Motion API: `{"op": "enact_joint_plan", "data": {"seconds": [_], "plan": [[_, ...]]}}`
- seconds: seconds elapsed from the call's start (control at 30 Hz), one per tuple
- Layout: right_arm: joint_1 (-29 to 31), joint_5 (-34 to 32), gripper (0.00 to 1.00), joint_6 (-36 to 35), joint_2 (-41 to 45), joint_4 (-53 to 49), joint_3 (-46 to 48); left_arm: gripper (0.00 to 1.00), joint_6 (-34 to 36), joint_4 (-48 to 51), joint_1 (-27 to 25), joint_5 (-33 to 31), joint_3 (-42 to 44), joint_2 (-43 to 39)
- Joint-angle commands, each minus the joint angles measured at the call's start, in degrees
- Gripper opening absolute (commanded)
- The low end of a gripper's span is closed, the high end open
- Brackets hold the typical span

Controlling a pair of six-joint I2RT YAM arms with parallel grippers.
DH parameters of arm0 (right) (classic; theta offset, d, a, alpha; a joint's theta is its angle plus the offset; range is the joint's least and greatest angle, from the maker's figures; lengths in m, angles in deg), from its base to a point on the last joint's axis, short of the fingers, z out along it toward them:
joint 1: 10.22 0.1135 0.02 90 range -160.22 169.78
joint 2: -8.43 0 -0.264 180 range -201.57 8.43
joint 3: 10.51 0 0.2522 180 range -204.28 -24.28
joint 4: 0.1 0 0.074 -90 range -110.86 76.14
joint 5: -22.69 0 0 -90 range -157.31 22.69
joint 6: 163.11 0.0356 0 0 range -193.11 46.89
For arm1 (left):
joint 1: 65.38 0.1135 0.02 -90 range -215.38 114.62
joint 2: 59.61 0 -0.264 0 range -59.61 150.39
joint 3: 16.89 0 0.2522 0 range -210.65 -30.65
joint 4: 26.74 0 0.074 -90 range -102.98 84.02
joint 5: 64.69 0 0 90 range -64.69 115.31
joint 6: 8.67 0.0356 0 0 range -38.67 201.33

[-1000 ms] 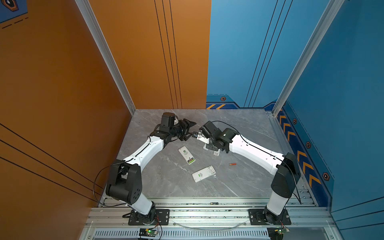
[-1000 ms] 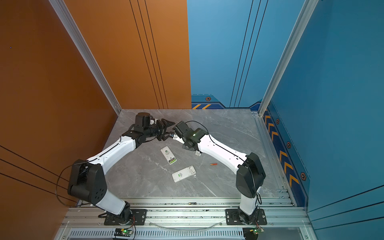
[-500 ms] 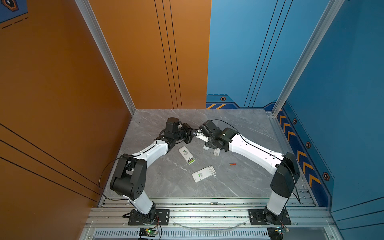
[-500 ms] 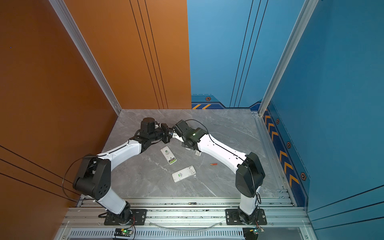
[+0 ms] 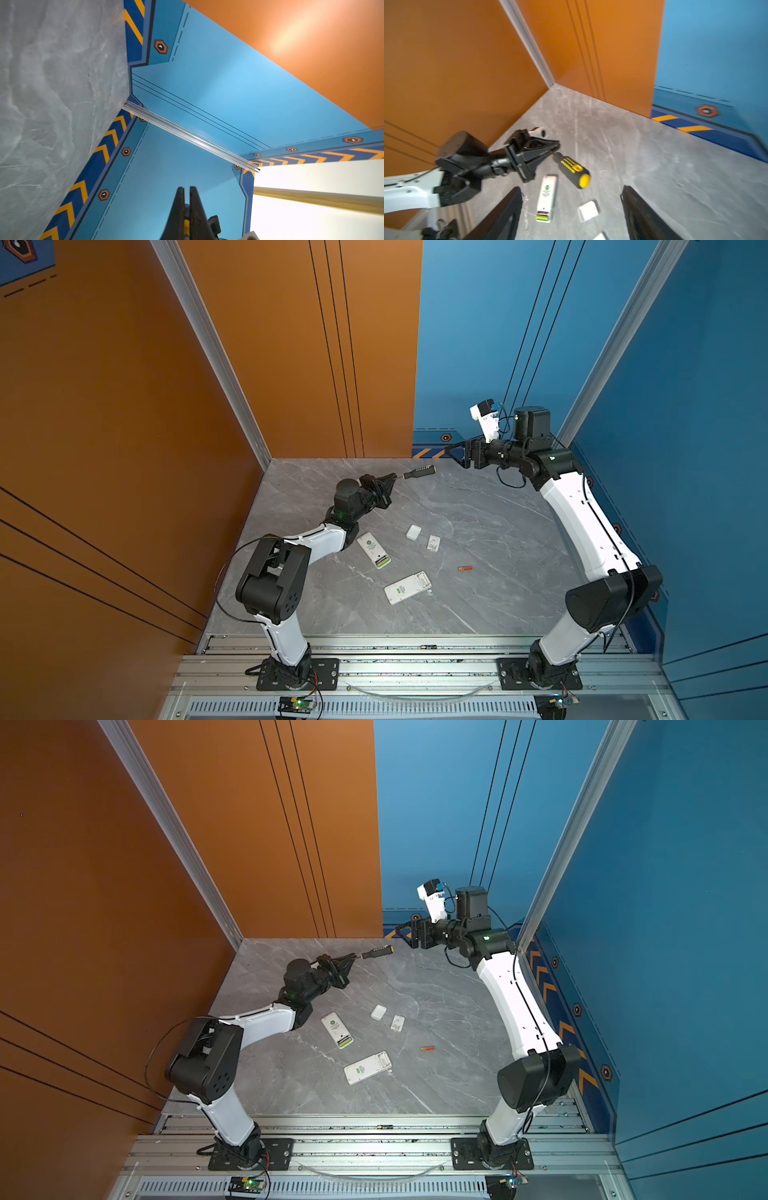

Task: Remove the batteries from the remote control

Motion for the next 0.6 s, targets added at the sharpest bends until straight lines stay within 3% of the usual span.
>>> {"op": "enact_joint_plan", "data": {"seconds": [0.0,0.13,0.37,0.57], "plan": [[1.57,10.54,0.79,2.82,-3.27,4.96,2.05,0.00,-21.23,-7.30,-2.71,-7.55,-3.89,1.34],[-0.02,11.48,0.78,2.79,-6.04,5.06,1.22,0.00,-21.71,-9.86,-3.92,-7.72,-6.01,2.69],[-0.73,15.01,0.79,-5.18,-7.35,-2.35,-1.00,0.00,-21.72,-11.85,-4.87,-8.84,-3.48,1.93],[-3.01,15.20,0.79,-7.06,-7.46,-3.68,0.40,0.00,-22.00,-13.15,-5.70,-7.51,-4.87,2.32]]}}
